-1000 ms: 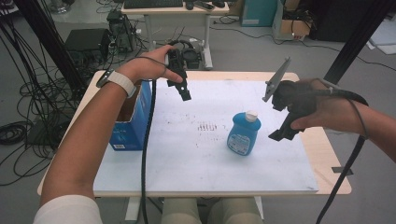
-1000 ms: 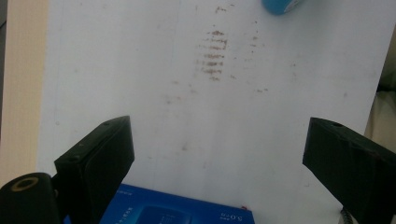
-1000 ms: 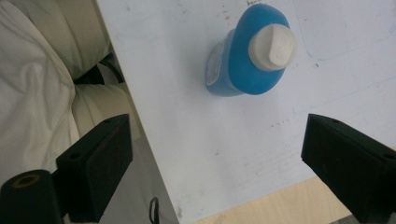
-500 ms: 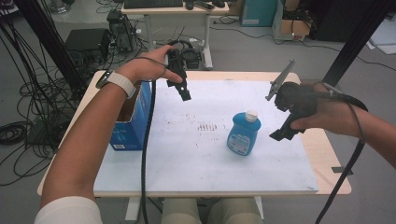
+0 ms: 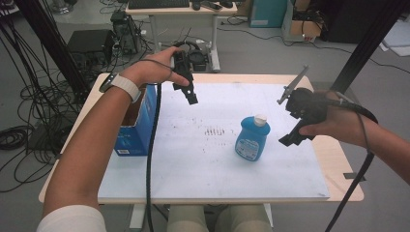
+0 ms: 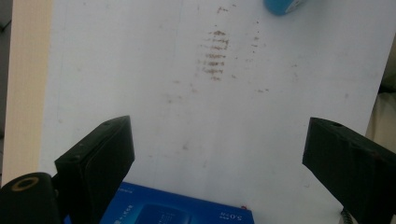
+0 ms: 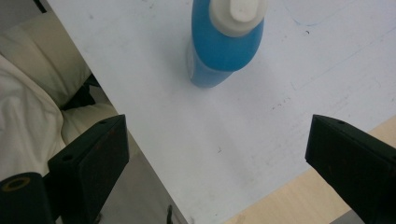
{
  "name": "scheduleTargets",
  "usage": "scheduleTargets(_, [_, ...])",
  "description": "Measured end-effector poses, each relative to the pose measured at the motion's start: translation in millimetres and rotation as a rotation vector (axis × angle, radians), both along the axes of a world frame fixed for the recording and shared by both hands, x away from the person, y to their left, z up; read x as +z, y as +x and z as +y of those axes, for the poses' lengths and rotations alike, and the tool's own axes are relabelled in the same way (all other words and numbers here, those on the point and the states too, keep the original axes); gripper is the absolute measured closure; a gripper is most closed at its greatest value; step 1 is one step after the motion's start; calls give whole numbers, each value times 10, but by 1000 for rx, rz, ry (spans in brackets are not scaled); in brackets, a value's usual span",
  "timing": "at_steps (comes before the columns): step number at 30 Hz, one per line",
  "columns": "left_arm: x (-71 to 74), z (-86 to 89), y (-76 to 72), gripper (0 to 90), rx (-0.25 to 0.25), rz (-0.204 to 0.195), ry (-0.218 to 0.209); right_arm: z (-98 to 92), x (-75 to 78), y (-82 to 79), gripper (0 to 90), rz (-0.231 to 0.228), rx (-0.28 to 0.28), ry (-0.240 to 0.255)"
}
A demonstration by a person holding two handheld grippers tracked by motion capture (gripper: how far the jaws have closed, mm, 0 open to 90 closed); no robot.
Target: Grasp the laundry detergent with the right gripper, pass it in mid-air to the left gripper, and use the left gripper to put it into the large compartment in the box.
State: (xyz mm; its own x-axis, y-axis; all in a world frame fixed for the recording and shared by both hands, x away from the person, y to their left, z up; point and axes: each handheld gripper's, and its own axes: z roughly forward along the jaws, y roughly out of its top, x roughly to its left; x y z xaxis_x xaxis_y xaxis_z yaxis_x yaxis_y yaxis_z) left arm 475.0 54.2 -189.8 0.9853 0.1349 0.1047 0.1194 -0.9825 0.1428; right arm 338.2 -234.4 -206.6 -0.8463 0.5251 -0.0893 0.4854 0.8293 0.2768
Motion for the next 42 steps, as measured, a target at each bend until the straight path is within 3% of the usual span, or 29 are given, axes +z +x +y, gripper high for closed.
scheduleTargets(15, [-11, 31, 10, 94, 9, 0, 0, -12, -152, 52, 62, 32, -39, 30])
scheduleTargets(32, [-16, 12, 8, 94, 10, -4, -2, -54, -199, 50, 62, 26, -74, 39])
scheduleTargets(34, [-36, 15, 12, 94, 1, -5, -25, -60, -227, 54, 61, 26, -75, 38])
scheduleTargets(42, [-38, 21, 7, 94, 10, -5, -25, -70, -334, 66, 55, 29, -69, 53])
